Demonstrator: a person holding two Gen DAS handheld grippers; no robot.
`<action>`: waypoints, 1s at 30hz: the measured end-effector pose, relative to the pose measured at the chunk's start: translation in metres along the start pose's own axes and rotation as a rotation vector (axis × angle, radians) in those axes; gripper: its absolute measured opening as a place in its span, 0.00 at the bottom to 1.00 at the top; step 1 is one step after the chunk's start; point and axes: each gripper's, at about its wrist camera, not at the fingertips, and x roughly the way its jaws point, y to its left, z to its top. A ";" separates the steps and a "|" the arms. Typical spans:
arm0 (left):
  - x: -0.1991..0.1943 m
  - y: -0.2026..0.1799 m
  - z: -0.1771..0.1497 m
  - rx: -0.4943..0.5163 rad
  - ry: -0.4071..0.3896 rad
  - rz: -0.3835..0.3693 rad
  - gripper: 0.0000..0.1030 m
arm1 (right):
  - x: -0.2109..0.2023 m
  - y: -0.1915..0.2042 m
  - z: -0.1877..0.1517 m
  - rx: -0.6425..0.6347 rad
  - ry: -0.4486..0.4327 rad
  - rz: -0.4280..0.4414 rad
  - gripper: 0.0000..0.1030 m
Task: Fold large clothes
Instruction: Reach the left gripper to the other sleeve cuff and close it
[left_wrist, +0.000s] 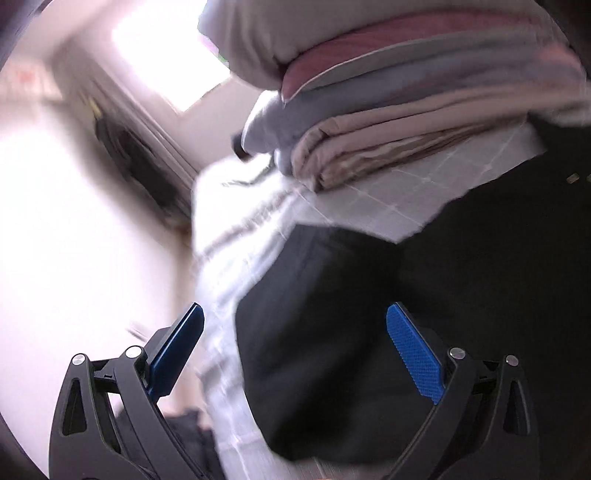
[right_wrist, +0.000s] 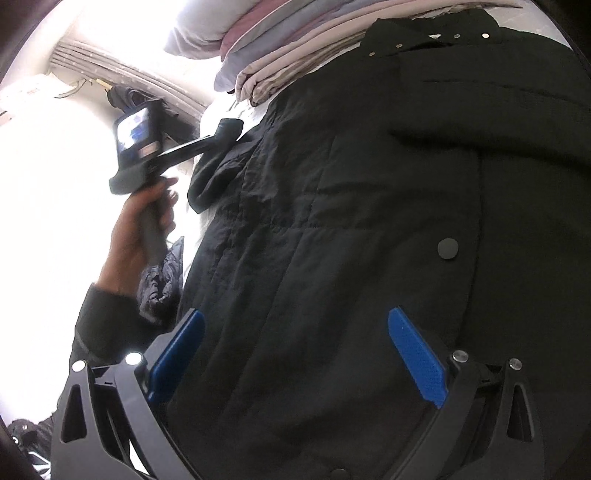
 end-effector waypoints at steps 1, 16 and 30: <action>0.006 -0.007 0.006 0.020 0.001 0.016 0.93 | 0.001 0.000 0.000 -0.004 0.004 -0.002 0.93; 0.096 0.005 0.014 -0.249 0.196 -0.094 0.66 | 0.007 -0.001 -0.004 0.022 0.033 0.027 0.93; 0.048 0.084 -0.009 -0.536 0.020 -0.487 0.05 | -0.002 0.000 -0.002 0.021 0.011 0.041 0.93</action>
